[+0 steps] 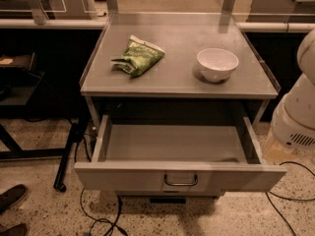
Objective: Close top drawer
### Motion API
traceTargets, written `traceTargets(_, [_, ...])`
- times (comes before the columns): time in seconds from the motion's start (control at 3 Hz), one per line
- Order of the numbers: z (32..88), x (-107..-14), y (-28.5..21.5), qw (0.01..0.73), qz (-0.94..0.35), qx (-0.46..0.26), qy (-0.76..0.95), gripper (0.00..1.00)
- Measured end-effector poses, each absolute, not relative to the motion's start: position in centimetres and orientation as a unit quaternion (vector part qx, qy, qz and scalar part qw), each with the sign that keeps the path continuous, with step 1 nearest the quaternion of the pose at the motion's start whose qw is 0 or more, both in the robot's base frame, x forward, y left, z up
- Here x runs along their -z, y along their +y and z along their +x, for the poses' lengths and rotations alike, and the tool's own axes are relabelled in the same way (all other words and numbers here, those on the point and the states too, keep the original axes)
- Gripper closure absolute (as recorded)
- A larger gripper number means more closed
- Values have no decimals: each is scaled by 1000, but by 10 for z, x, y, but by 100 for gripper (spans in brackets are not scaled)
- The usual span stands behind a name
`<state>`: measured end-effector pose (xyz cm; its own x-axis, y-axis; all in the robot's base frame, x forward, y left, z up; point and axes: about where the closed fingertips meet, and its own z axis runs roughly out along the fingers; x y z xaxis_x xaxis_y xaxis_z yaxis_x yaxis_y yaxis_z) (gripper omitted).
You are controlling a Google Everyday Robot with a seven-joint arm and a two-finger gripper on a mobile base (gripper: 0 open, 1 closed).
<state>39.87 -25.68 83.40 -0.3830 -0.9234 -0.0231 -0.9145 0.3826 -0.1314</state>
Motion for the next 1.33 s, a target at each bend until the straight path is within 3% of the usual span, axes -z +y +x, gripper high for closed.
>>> traceTargets(0.67, [390,-738,-258,-18,-549,4,836,100])
traceTargets(1.33, [383,-713,-259,-29,-538,-19,842,100])
